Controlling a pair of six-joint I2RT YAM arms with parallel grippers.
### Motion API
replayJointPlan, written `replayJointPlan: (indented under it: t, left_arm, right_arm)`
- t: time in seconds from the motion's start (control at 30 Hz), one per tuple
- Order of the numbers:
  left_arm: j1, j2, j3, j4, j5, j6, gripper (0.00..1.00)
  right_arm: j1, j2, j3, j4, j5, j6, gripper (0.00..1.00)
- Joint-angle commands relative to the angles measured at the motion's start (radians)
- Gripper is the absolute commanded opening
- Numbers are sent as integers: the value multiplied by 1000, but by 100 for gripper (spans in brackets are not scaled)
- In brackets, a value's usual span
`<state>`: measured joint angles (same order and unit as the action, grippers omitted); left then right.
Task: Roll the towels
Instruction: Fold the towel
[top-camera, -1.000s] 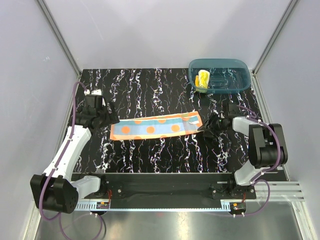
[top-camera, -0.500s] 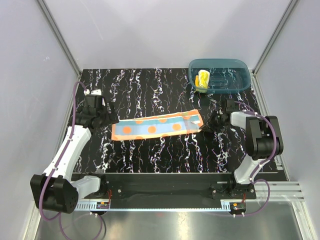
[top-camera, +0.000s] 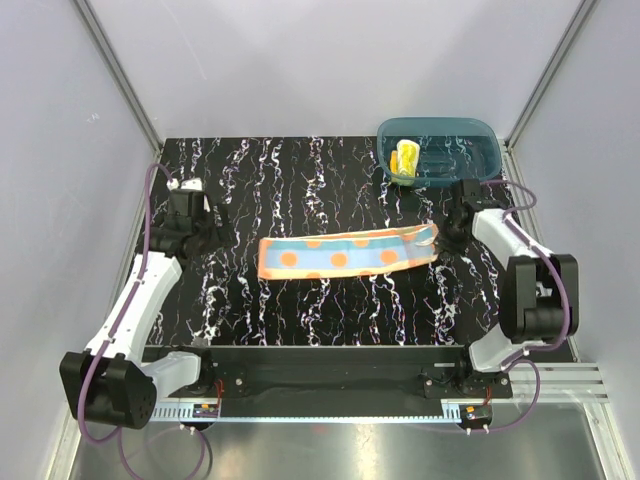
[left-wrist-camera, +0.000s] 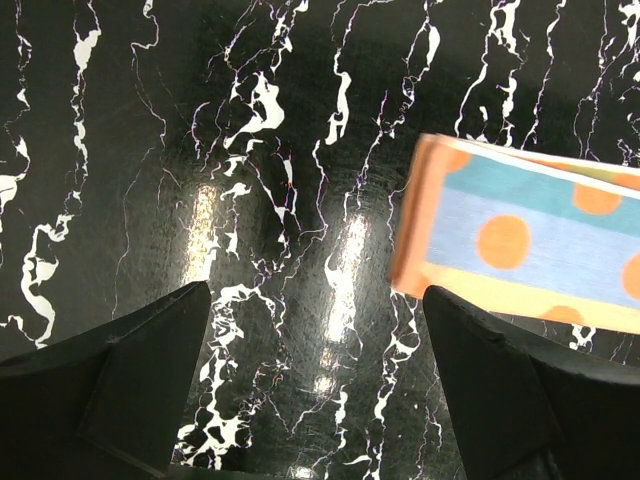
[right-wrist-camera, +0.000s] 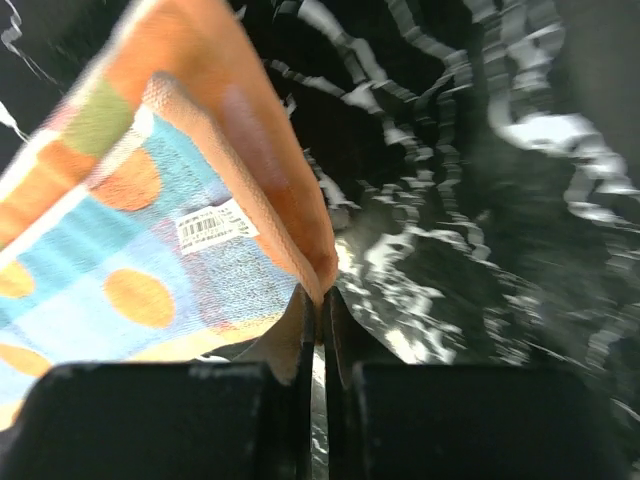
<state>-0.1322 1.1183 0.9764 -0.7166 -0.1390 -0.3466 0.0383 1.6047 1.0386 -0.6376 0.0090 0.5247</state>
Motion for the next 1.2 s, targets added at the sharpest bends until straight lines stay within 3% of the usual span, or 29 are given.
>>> replayJointPlan:
  t: [0.0,0.3,0.4,0.67,1.17]
  left_arm:
    - [3,-29,7,28,9,17,94]
    - [3,-48,7,31,18,17,94]
    - [3,-45,8,31,22,17,94]
    - [3,-52,8,28,22,15,94]
    - [3,-55,5,26,18,15,94]
  right_arm:
    - [2,-89,106,-151,229,-71,0]
    - [21,-101,282,-275,195,-147,0]
    - [87,-103,352,-301,187,-161,0]
    - [417,-43,518,-344,198,-124,0]
    - [675,237,748,-290,160,-68,0]
